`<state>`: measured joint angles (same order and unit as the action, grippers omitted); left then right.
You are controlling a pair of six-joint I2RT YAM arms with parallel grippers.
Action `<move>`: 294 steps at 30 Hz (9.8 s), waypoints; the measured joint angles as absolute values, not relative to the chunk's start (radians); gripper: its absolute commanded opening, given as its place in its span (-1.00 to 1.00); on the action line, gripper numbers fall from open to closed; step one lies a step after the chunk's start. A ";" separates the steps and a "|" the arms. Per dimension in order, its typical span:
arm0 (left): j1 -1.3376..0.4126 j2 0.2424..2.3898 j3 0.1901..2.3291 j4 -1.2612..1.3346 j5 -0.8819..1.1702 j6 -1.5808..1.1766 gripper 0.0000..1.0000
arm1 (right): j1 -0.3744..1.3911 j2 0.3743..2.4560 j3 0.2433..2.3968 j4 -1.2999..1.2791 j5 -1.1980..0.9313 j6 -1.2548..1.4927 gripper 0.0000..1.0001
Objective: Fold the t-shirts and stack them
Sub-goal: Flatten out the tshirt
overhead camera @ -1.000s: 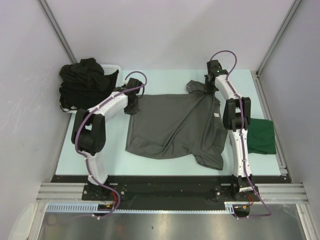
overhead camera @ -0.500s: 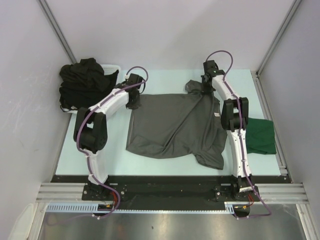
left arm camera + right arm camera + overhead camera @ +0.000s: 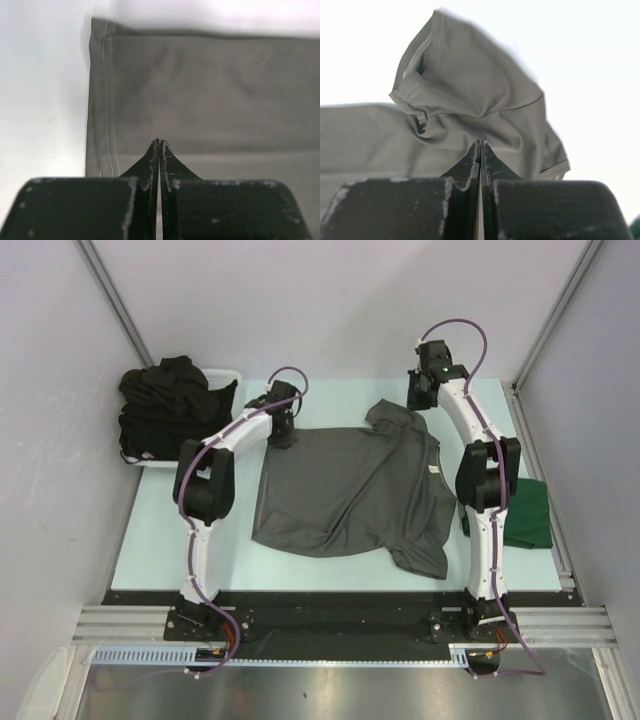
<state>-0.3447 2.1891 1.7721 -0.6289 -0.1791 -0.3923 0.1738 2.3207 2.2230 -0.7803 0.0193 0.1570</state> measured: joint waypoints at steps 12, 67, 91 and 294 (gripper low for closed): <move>-0.337 2.243 1.899 -0.607 -0.180 -0.381 -1.00 | 0.150 2.316 2.199 -0.777 0.018 0.150 -1.00; -0.249 2.347 1.919 -0.599 -0.154 -0.364 -1.00 | 0.043 2.349 2.110 -0.836 0.022 0.131 -1.00; -0.226 2.291 1.833 -0.620 -0.189 -0.338 -1.00 | 0.061 2.469 2.196 -0.912 -0.007 0.136 -1.00; -0.447 1.668 0.977 -0.558 -0.071 -0.279 -0.87 | 0.600 1.679 1.461 -0.889 0.044 0.336 -0.53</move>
<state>-0.4469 1.6684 0.9768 -0.5583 -0.0711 -0.2787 0.6003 1.6791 1.4609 -0.8886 0.0441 0.3359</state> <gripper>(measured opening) 0.094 0.235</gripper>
